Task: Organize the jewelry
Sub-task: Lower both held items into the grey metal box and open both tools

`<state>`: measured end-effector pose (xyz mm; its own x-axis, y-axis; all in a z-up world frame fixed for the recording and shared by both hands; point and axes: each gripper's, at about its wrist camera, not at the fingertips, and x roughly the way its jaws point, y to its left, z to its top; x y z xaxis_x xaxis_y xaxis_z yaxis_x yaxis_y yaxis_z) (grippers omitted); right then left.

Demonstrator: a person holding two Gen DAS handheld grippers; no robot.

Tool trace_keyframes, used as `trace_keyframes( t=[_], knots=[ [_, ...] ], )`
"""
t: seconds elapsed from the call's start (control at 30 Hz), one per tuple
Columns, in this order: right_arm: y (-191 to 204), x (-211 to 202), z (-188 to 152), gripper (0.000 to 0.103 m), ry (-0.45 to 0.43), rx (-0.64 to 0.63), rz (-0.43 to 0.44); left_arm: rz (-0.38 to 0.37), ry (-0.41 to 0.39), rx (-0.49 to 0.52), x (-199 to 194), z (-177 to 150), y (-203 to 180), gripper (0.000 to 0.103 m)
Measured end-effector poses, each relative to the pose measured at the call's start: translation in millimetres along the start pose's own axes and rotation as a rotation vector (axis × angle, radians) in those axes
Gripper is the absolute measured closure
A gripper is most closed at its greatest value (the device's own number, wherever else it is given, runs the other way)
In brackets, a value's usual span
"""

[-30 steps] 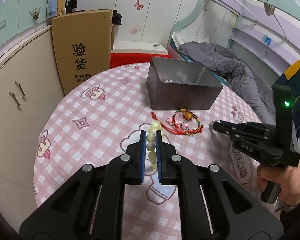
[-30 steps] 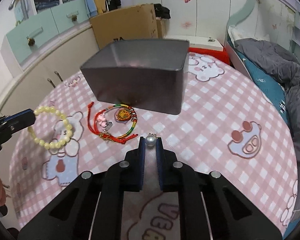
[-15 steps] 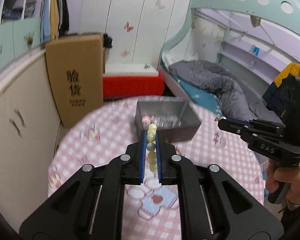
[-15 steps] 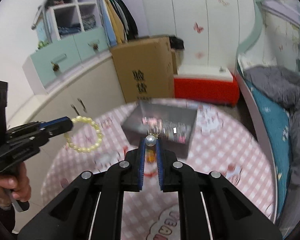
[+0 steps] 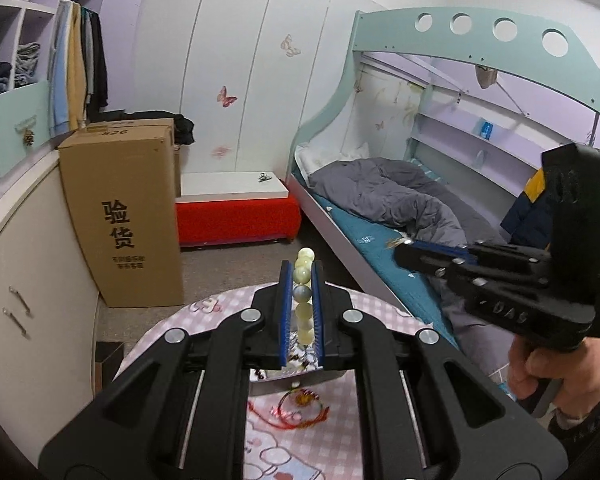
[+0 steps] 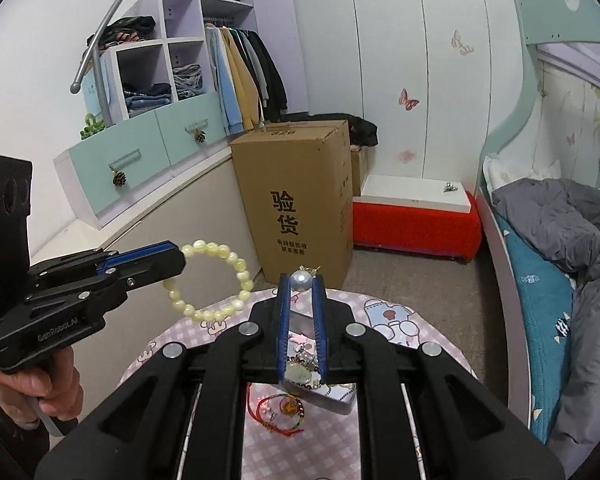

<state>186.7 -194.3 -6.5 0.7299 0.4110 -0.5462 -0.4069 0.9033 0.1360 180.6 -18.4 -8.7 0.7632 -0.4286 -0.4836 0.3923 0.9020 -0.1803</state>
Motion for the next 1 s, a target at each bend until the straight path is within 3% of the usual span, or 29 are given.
trace_keyframes(
  t=[0.17, 0.33, 0.4, 0.43, 0.47, 0.5, 0.67, 1.0],
  knots=[
    [-13, 27, -1, 0.093, 0.070, 0.041, 0.001, -0.011, 0.049, 0.012, 24, 5, -6, 0.094],
    [-26, 67, -16, 0.091, 0.173, 0.097, 0.007, -0.013, 0.180, 0.005, 64, -7, -2, 0.091],
    [-33, 76, -22, 0.069, 0.195, 0.132, 0.003, 0.037, 0.229, -0.003, 80, -13, 4, 0.065],
    [-36, 77, -23, 0.039, 0.195, 0.151, -0.008, 0.061, 0.237, -0.022, 84, -14, 9, 0.031],
    [-43, 76, -26, 0.015, 0.180, 0.180, -0.050, 0.090, 0.213, -0.050, 82, -14, 15, 0.018],
    [-48, 72, -28, 0.010, 0.156, 0.206, -0.058, 0.112, 0.170, -0.071, 76, -15, 22, 0.016],
    [-65, 57, -28, 0.008, 0.107, 0.269, -0.124, 0.206, 0.088, -0.091, 49, -12, 37, 0.010],
    [-59, 22, -12, 0.008, 0.002, 0.261, -0.134, 0.276, -0.028, -0.071, -2, -6, 30, 0.008]
  ],
)
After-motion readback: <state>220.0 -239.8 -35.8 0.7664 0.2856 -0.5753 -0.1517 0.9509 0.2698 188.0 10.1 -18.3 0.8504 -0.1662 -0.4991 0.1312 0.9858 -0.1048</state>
